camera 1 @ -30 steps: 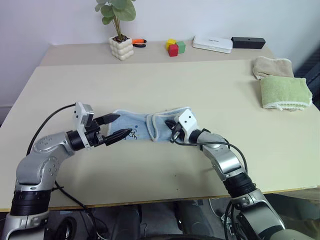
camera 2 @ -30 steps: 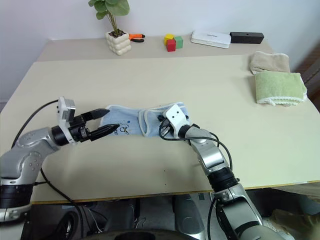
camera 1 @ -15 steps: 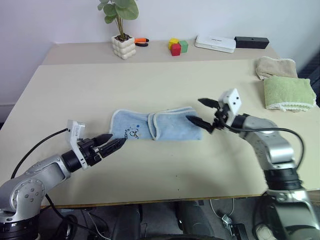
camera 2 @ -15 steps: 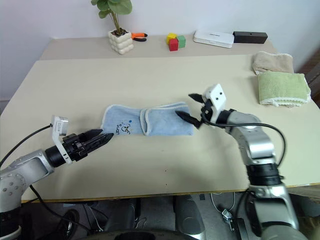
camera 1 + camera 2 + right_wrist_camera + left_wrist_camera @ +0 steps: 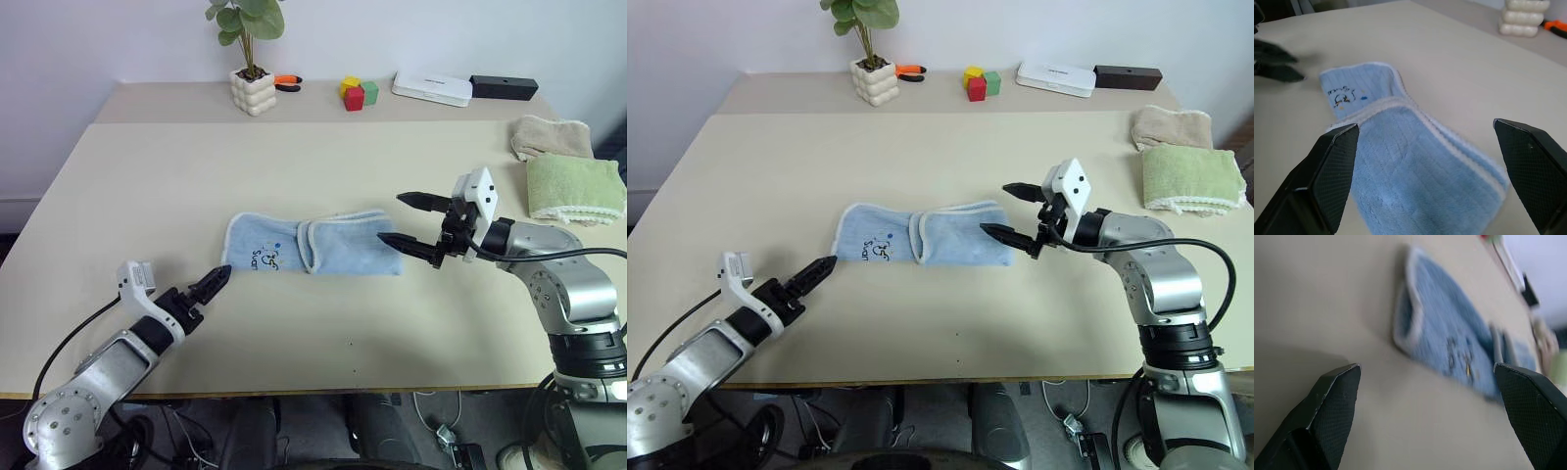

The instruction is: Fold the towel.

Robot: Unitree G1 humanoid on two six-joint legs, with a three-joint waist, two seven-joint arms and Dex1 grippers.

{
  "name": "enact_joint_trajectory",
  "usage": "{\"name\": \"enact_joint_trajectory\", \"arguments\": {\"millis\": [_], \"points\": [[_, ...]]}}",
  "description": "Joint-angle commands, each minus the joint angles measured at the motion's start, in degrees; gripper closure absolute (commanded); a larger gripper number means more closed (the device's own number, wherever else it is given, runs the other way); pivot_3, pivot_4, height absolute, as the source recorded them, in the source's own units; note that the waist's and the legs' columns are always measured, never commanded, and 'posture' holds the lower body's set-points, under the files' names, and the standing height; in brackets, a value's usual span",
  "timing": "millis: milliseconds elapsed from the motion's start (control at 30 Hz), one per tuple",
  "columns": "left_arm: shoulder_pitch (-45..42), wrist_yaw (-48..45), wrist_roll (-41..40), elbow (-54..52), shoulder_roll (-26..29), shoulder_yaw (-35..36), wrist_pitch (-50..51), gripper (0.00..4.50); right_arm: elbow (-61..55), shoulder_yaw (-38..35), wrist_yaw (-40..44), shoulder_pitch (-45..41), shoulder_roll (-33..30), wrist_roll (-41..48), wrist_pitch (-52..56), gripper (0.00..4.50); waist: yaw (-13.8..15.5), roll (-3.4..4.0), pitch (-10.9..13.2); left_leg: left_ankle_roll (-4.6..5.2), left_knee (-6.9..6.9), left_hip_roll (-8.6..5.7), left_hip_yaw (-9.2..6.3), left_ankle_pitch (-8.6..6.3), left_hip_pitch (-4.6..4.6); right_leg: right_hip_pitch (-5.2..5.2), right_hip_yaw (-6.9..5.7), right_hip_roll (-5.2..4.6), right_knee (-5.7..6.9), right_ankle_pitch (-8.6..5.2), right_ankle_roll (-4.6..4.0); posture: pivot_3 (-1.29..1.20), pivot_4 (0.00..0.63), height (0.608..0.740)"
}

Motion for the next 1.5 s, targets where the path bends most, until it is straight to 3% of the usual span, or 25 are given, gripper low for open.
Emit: {"name": "enact_joint_trajectory", "arguments": {"millis": [33, 333, 433, 667, 900, 1133, 1333, 1500], "points": [[-1.4, 5.4, -2.5, 1.1, -2.0, -1.6, -2.5, 0.00, -2.3, -0.5, -1.1, -0.6, 0.2, -0.7, -1.2, 0.03, 0.0, 0.01, 0.0, 0.00, -0.01, 0.00, 0.00, 0.00, 0.00, -0.01, 0.00, 0.00, 0.01, 0.00, 0.00, 0.00, 0.150, 0.740], [-7.2, 7.6, -3.5, 8.4, -4.4, -7.8, -3.3, 0.00, -3.0, 0.7, -3.4, -0.3, 0.8, -3.2, -2.1, 0.03, 1.1, 0.07, -0.1, 0.00, 0.07, -0.06, 0.00, 0.00, 0.03, 0.05, 0.01, -0.01, 0.00, 0.00, 0.00, 0.00, 0.150, 0.740], [-8.7, 8.7, -4.2, 12.6, -5.1, -9.2, -2.1, 0.86, -3.6, 0.7, -4.1, -0.2, 0.9, -3.9, -2.5, 0.00, 1.5, 0.17, -0.1, -0.01, 0.07, -0.10, 0.00, 0.00, 0.02, 0.10, 0.00, -0.05, -0.06, 0.00, 0.00, 0.00, 0.150, 0.740], [-13.4, 8.4, -4.3, 15.3, -5.8, -9.9, -2.7, 4.44, -3.8, 0.1, -5.2, -0.2, 0.7, -4.3, -2.5, 0.00, 1.6, 0.24, -0.2, -0.01, 0.07, -0.13, -0.02, 0.01, 0.03, 0.18, -0.01, -0.08, -0.14, 0.00, 0.01, 0.00, 0.150, 0.740], [-16.8, 4.5, -5.0, 12.2, -3.3, -10.1, -2.0, 4.44, -2.0, -1.3, -5.2, 1.0, -1.0, -5.2, -3.8, 0.00, 1.3, 0.20, -0.1, -0.01, 0.06, -0.12, -0.05, 0.01, 0.03, 0.17, -0.03, -0.05, -0.13, 0.01, 0.03, 0.00, 0.150, 0.740], [-26.5, -6.6, -3.1, 5.6, 1.0, -15.8, -1.2, 4.44, 0.6, -10.3, 0.3, 6.0, -5.4, 0.0, -5.2, 0.00, 1.3, 0.14, -0.1, -0.02, 0.06, -0.12, -0.04, 0.01, -0.07, 0.12, -0.04, -0.06, -0.17, 0.00, 0.02, 0.00, 0.150, 0.740], [-36.9, -19.2, 13.8, 13.8, 1.0, -31.2, -1.5, 4.44, 0.0, -13.4, 1.0, 7.2, -7.0, 3.9, -0.4, 0.00, 0.8, 0.15, -0.1, -0.01, 0.03, -0.12, -0.03, 0.01, 0.00, 0.12, 0.00, 0.00, -0.15, 0.07, 0.17, 0.00, 0.150, 0.740], [-44.2, -28.7, 31.4, 26.7, -4.7, -44.1, -8.8, 4.44, -2.4, -14.6, -3.0, 6.4, -5.5, 5.3, 1.0, 0.00, 1.1, 0.15, -0.1, -0.01, 0.04, -0.13, -0.03, 0.01, -0.08, 0.13, 0.00, 0.02, -0.30, 0.01, 0.05, 0.00, 0.150, 0.740]]}}
